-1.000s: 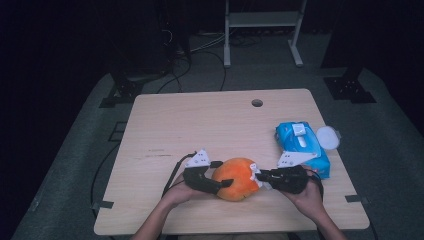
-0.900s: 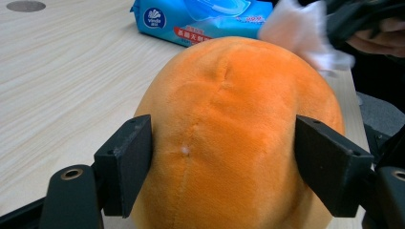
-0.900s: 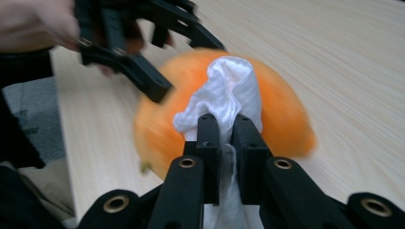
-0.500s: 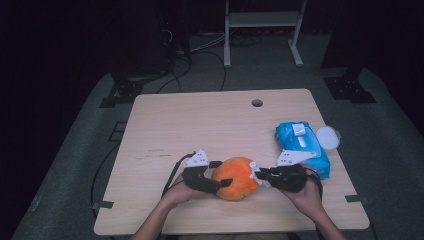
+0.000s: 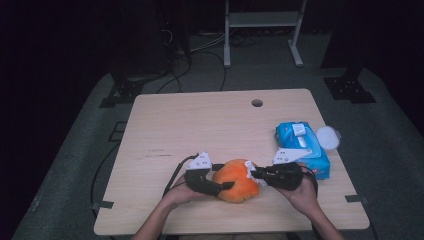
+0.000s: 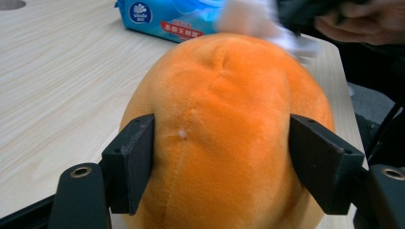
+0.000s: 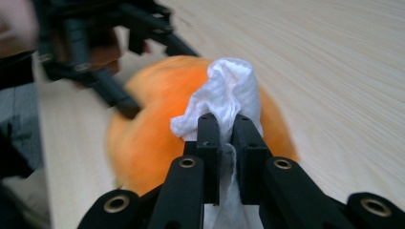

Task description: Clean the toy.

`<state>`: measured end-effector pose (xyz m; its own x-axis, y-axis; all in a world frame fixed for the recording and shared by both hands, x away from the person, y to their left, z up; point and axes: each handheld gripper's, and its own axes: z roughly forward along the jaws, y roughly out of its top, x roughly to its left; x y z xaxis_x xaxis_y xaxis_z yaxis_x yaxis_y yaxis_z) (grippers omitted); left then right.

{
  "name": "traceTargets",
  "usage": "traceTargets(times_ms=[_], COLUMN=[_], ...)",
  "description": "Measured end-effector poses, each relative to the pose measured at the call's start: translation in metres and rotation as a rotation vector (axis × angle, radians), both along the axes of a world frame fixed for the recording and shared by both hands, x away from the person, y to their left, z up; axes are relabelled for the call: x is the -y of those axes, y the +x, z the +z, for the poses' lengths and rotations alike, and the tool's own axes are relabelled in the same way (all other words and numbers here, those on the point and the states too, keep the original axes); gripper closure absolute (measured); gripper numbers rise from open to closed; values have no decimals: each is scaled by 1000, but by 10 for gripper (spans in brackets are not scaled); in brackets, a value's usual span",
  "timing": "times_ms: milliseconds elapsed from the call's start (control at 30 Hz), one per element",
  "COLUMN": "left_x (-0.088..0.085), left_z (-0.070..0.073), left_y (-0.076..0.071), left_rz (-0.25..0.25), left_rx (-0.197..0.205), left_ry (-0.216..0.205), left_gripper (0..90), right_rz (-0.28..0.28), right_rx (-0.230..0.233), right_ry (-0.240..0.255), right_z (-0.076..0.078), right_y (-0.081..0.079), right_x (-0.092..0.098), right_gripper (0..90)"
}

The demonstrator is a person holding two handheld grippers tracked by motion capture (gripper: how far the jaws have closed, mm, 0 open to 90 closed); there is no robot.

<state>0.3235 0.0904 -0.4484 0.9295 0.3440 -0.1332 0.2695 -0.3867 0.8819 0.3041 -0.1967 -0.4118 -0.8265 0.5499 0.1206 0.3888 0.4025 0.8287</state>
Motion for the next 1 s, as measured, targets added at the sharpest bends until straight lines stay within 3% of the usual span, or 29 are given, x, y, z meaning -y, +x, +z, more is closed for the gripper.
traceTargets(times_ms=[133, 200, 300, 367, 433, 633, 733, 833, 867, 933, 1000], left_x=[1, 3, 8, 9, 9, 6, 3, 1, 2, 3, 2], left_z=[-1, -1, 0, 0, 0, 0, -1, -2, -2, -2, -1], left_y=[0, -1, -4, -6, -6, -2, 1, 6, 6, 4, 3], left_rz=[5, 8, -5, -15, -7, 35, 62, 120, 125, 123, 129], left_rx=[-2, 2, 25, 46, 45, 18, -1, -48, -51, -33, -45], left_ry=[-13, -14, 0, 11, 9, 7, -3, -31, -34, -23, -29], left_gripper=[269, 256, 240, 235, 236, 248, 248, 247, 246, 238, 230], right_rz=[-54, -53, -11, 17, 29, -17, -12, 74, 88, 95, 84], right_rx=[-27, -33, 0, 34, 52, 6, -26, -18, -5, 24, 20], right_ry=[4, 14, 23, 3, 1, -8, -17, -9, -28, -80, -74], right_z=[-7, -6, 3, 9, 11, 3, 1, 5, 6, 7, 6], right_y=[11, 9, -1, -9, -11, -3, -9, -21, -24, -25, -21], right_x=[11, 13, 0, -12, -17, -1, 7, 1, -4, -14, -15], right_gripper=[818, 820, 819, 819, 818, 820, 820, 818, 818, 819, 820])
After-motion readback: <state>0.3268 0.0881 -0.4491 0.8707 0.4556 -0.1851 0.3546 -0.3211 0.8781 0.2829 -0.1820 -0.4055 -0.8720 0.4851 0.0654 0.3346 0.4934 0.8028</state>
